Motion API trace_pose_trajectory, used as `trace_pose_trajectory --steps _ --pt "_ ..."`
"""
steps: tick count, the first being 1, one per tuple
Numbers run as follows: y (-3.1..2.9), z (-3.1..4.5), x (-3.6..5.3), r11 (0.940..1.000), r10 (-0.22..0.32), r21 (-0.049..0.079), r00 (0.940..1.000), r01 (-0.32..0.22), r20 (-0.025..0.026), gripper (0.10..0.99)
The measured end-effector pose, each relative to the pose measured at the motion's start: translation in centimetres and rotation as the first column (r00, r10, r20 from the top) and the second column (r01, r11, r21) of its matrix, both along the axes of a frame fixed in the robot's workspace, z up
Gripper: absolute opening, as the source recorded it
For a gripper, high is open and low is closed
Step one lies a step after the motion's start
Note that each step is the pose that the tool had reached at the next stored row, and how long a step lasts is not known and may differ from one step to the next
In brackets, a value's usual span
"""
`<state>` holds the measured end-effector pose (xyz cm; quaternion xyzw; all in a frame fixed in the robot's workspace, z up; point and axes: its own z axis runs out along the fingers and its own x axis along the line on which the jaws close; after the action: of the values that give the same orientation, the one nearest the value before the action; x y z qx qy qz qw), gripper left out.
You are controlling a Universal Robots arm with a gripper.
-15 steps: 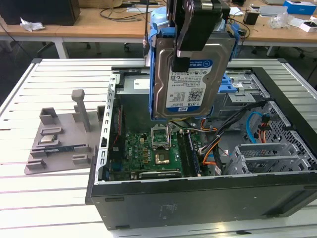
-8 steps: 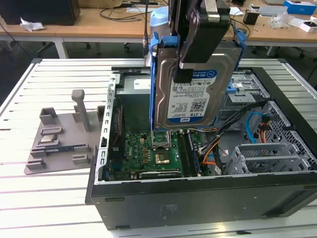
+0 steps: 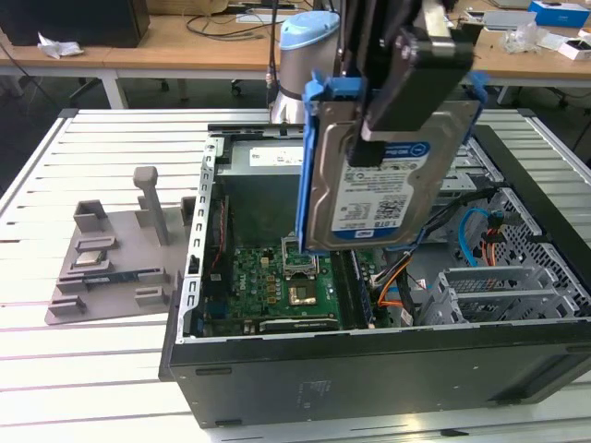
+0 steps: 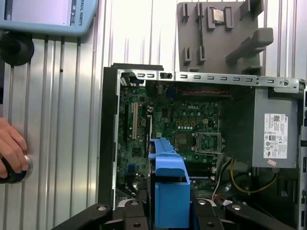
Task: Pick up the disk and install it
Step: 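Pick up the disk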
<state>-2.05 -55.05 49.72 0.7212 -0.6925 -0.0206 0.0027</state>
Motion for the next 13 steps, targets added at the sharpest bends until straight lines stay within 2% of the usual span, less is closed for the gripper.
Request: trace_pose_trajectory --steps 4,5,9,13 --pt "-0.11 -0.07 1.65 1.0 0.0 0.0 1.0 0.0 -0.0039 0.369" --pt "-0.16 -0.1 2.48 1.0 0.0 0.0 1.0 0.0 -0.0061 0.369" --pt "-0.4 -0.23 4.63 1.0 0.0 0.0 0.9999 0.0 -0.0125 0.369" --pt "-0.59 -0.36 6.48 1.0 0.0 0.0 0.9998 0.0 -0.0189 0.369"
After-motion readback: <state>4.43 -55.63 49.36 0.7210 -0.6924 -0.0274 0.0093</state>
